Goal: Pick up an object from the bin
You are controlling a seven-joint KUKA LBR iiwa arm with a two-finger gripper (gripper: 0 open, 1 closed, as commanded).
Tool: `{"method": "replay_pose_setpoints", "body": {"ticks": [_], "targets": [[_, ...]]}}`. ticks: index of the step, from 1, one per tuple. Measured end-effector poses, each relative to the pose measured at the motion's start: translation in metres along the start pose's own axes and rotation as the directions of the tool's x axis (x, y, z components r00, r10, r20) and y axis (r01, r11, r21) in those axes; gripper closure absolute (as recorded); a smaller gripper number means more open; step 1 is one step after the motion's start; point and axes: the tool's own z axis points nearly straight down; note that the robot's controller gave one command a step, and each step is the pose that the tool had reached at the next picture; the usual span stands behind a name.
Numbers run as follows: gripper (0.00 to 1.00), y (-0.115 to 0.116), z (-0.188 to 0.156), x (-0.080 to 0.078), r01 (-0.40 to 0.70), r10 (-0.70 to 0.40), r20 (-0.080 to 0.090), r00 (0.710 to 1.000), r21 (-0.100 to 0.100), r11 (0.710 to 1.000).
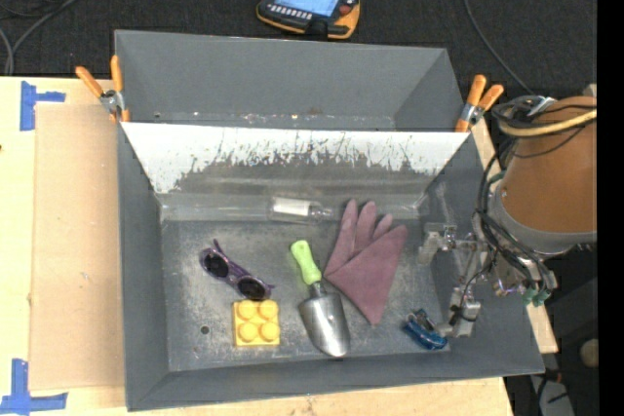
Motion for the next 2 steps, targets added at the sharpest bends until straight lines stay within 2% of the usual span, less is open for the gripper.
{"method": "replay_pose_setpoints", "body": {"ticks": [1, 2], "targets": [[0.00, 0.001, -0.004, -0.001, 0.005, -0.005, 0.009, 1.000, 0.001, 1.000], [0.00, 0.126, 0.119, -0.010, 0.157, -0.157, 0.008, 0.988, 0.002, 0.988]]}}
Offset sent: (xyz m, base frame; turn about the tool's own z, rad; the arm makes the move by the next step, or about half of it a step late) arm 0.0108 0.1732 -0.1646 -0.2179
